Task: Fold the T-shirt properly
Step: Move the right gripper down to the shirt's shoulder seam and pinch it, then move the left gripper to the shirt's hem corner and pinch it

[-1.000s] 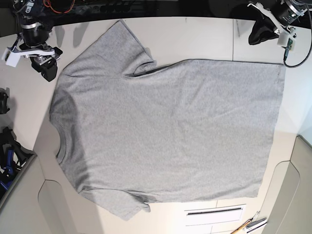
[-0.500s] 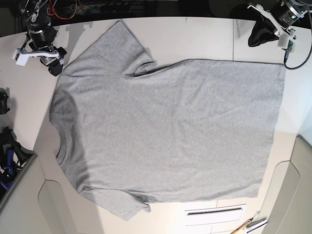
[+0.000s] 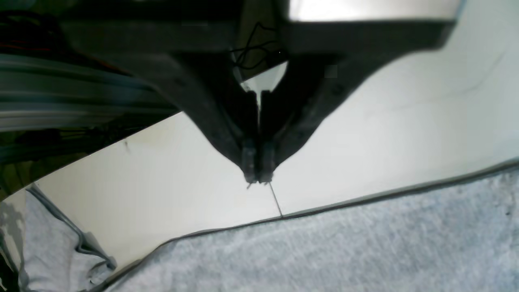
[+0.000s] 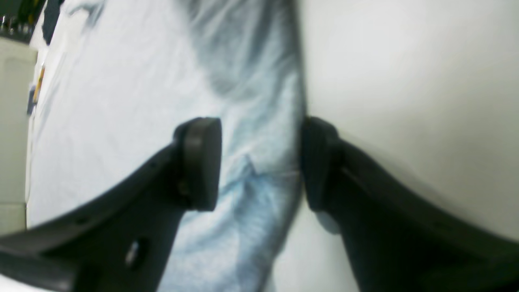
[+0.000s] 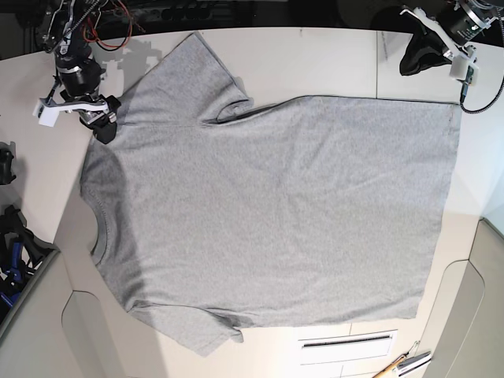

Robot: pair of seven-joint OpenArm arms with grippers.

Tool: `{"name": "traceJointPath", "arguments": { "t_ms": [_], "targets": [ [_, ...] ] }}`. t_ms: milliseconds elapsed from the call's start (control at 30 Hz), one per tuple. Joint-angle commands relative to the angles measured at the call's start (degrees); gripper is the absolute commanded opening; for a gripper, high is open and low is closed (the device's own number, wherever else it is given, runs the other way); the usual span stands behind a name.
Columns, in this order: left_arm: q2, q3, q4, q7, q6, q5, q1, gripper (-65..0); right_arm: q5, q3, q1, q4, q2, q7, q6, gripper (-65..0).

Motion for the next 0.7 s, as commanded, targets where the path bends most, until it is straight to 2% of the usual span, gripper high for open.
{"name": "traceJointPath", "arguments": {
  "t_ms": [0,300,367,533,567,667],
  "targets": [
    [-0.66,-0.48,0.7,-0.98,-0.71,-0.94,0.48,-65.0,-2.16,-0.9,0.13,-0.13,-0.09,-2.8,-1.2,-32.9],
    [-0.66,-0.48,0.7,-0.94,-0.71,-0.94,0.15,-65.0,-3.39,-2.69,1.05,-0.15,-0.31,-2.51,-1.16,-33.7],
    [-0.63,-0.48,0.7,-0.96,-0.71,-0.96,-0.5,-65.0,-3.41,-2.69,1.05,-0.15,-0.28,-2.51,-0.96,-40.2],
    [-0.66,-0.48,0.7,-0.98,-0.71,-2.47,-2.69,-65.0,-6.1,-2.69,1.05,-0.15,-0.28,-2.56,-0.07,-62.6],
    [-0.63,-0.48,0.7,-1.01,-0.71,-2.49,-3.34,-65.0,-6.49,-2.69,1.05,-0.15,-0.28,-2.58,-0.09,-65.0],
    [-0.63,-0.48,0.7,-1.01,-0.71,-4.57,-5.4,-65.0,-6.69,-2.69,1.03,-0.15,-0.26,-2.6,-0.07,-65.0]
  ]
}}
